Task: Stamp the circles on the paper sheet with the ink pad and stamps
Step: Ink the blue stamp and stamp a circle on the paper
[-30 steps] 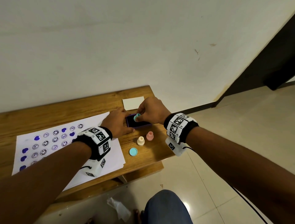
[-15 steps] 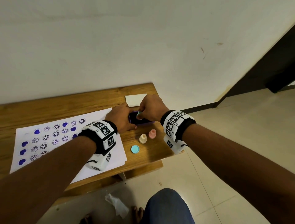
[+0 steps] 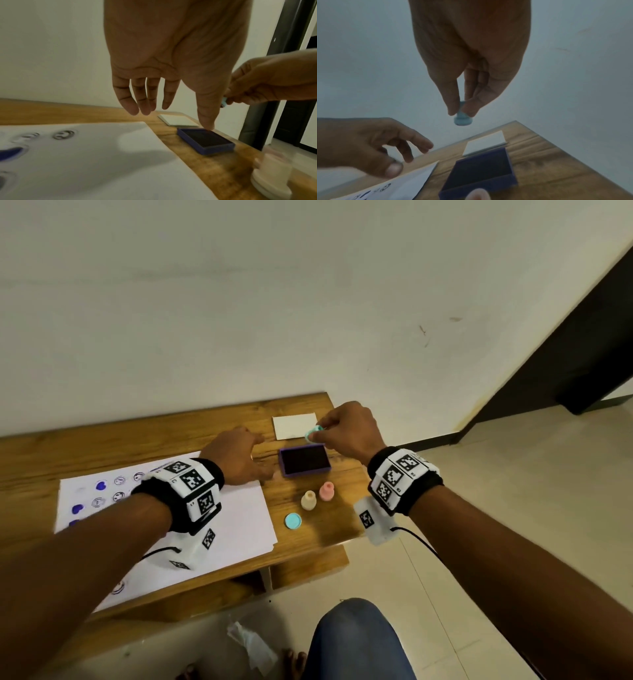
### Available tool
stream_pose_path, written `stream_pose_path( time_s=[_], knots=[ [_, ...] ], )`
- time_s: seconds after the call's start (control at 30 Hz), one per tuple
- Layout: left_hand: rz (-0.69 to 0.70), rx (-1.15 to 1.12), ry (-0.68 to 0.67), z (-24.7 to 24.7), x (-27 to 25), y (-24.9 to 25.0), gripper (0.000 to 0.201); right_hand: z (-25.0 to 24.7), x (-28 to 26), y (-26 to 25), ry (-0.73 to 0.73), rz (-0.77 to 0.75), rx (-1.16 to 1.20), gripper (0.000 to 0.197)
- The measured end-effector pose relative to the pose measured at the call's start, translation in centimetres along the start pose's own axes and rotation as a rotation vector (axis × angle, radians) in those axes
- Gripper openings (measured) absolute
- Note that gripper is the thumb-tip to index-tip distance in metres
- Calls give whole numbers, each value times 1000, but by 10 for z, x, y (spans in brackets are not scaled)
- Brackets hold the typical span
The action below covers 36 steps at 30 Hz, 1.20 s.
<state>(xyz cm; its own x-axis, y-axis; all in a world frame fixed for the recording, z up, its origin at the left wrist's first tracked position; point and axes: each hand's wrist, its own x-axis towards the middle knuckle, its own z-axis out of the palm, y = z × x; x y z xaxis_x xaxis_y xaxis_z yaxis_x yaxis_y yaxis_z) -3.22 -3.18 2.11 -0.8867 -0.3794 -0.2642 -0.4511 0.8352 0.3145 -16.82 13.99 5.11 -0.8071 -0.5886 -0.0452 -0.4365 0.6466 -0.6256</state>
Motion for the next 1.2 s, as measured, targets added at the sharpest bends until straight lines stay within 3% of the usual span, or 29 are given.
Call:
stream_pose_path(
  time_s=[0.2, 0.33, 0.57, 0.67, 0.9, 1.2],
  knots=[
    [-81, -23, -11, -46, -61, -69, 58, 18, -37, -37, -20, -88, 60, 24],
    [-184, 36, -11, -60, -115, -131, 58, 54, -67, -79, -100, -128, 111, 23],
    [-363, 20, -78, -32, -184, -207, 61, 119, -107, -125, -213, -209, 11, 31],
    [-335, -14, -87, -17, -195, -218, 56, 138, -117, -134, -237, -215, -24, 29],
    [-328, -30, 1, -1, -201, -228, 70, 160, -124, -144, -265, -227, -81, 28],
    [-343, -43, 44, 3, -199, -229, 69, 180, -133, -147, -312, -230, -109, 29]
  ],
)
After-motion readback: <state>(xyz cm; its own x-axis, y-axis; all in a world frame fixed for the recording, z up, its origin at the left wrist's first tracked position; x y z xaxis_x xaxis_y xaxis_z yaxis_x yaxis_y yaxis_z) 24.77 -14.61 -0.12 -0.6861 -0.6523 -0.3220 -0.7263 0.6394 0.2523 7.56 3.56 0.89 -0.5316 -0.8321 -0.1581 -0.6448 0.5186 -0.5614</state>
